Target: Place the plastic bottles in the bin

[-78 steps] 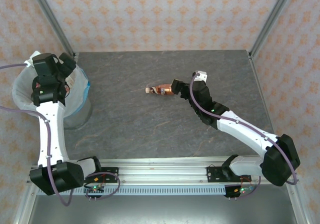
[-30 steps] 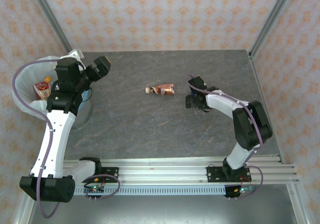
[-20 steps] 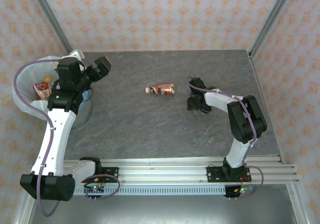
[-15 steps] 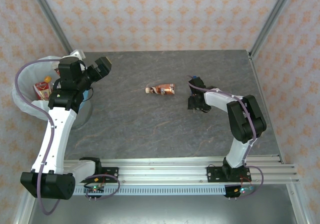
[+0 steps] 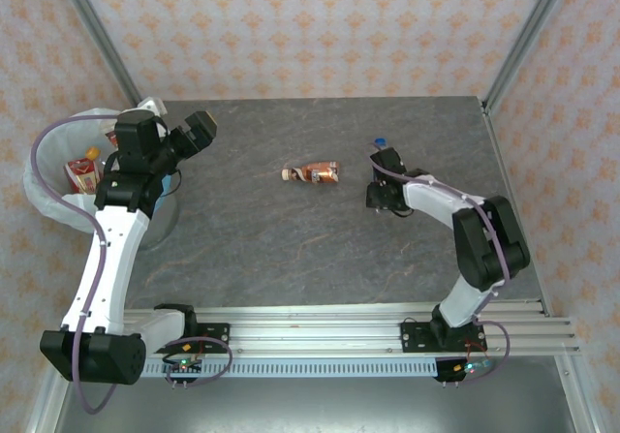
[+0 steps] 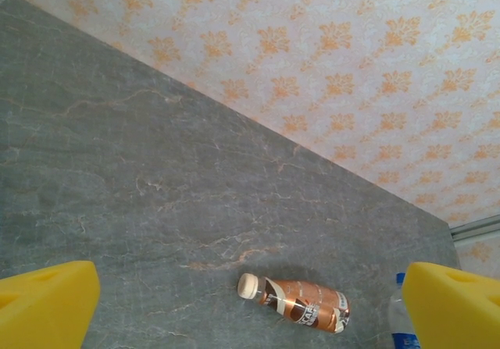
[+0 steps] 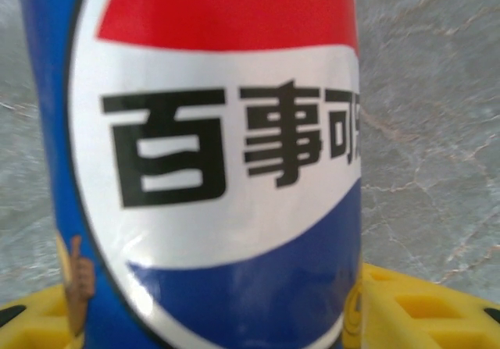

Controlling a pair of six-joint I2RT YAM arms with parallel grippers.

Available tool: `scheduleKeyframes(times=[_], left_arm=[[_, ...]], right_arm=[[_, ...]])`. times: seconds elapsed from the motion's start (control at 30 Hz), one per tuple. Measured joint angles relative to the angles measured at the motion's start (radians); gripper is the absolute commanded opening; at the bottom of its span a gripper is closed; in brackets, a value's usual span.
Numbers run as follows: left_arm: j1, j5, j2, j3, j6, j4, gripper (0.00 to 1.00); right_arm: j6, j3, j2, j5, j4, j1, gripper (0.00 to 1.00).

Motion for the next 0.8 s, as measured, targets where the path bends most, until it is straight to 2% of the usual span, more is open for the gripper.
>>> scheduleKeyframes(times=[0.47, 0.63, 0.8], left_arm=[[0.000, 0.043, 0.037, -0.005, -0.004, 0.000, 1.00], [-0.009, 0.081, 0.063, -0.005, -0.027, 0.002, 1.00], [-0.055, 0.135, 0.082, -0.005, -0.031, 0.025, 1.00]], right_arm=[[-0.017, -0.098, -0.229, -0.030, 0.130, 0.059, 0.40], [-0.030, -0.099, -0.253, -0.065, 0.175, 0.101, 0.40], [-0.029, -0.098, -0.254, -0.130, 0.229, 0.167, 0.39]])
